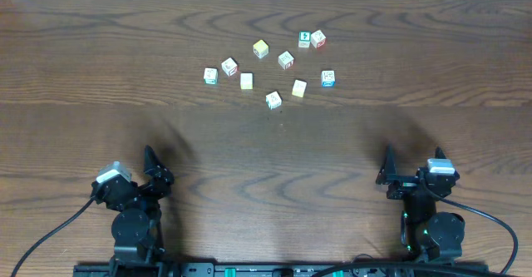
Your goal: Lift 5 blocks
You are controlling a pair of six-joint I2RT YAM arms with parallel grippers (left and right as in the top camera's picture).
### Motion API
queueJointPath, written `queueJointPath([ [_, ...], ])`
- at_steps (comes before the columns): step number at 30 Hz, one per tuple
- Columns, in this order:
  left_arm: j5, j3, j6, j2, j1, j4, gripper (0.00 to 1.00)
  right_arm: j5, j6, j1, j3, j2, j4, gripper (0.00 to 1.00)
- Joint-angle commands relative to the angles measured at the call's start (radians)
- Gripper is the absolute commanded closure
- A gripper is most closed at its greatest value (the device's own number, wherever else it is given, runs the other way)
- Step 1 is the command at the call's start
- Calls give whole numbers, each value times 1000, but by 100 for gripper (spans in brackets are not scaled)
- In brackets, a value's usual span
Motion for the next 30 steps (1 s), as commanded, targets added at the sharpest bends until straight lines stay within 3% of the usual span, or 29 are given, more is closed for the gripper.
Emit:
queueJointPath([
  [1, -17, -27, 21, -5, 5, -8, 22, -4, -12, -9, -4, -9, -2, 1],
  [30, -17, -27, 21, -5, 5, -8, 22, -66, 42, -9, -4, -9, 2, 1],
])
